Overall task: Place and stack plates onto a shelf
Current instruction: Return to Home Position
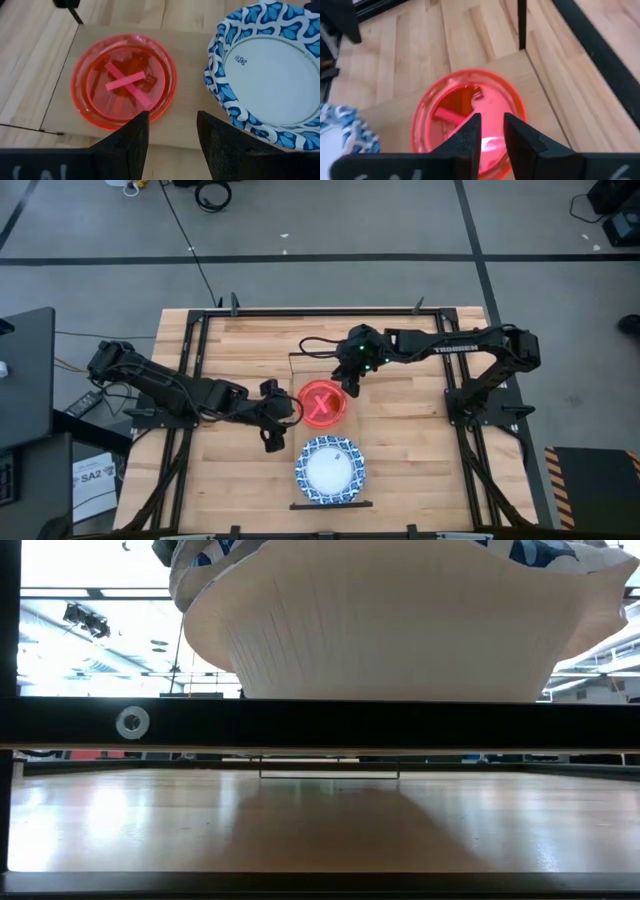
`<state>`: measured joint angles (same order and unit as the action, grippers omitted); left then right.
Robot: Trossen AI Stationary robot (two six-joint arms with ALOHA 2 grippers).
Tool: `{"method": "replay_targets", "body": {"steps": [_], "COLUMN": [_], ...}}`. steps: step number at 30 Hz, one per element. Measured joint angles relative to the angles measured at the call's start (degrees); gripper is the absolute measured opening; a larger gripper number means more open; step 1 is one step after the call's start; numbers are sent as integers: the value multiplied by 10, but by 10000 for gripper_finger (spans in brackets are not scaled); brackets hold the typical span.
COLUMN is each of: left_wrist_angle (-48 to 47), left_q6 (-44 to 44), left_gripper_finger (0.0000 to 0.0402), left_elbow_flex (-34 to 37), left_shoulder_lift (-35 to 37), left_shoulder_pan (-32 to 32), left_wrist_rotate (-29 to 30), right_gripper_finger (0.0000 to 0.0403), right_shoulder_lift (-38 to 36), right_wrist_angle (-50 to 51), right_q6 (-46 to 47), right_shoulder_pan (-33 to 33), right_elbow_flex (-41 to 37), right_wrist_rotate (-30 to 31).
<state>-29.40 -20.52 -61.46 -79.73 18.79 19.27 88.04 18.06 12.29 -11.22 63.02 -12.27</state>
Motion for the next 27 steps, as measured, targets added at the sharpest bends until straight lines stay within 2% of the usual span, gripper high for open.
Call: {"method": "replay_targets", "body": {"steps": [8,11,13,22,27], "left_wrist_angle": [-27,-68,-55,-82,-102], "left_q6": [52,60,83,137,146], "left_gripper_finger": [172,172,172,172,172], "left_elbow_flex": [-50,-71,-80,-75,-74], "left_shoulder_lift": [25,47,64,175,236], "left_shoulder_pan": [-1,0,0,1,1], "left_wrist_rotate": [0,4,6,11,11], "right_gripper_finger": [8,13,21,6,17], "right_shoulder_lift": [-92,-144,-180,-318,-377], "right_wrist_angle": [52,69,86,164,215], "right_q6": [-17,-30,-33,-59,-65], "right_shoulder_pan": [0,0,0,9,14], "right_elbow_flex": [0,0,0,0,0], "right_wrist_rotate": [-9,-9,-9,7,10]}}
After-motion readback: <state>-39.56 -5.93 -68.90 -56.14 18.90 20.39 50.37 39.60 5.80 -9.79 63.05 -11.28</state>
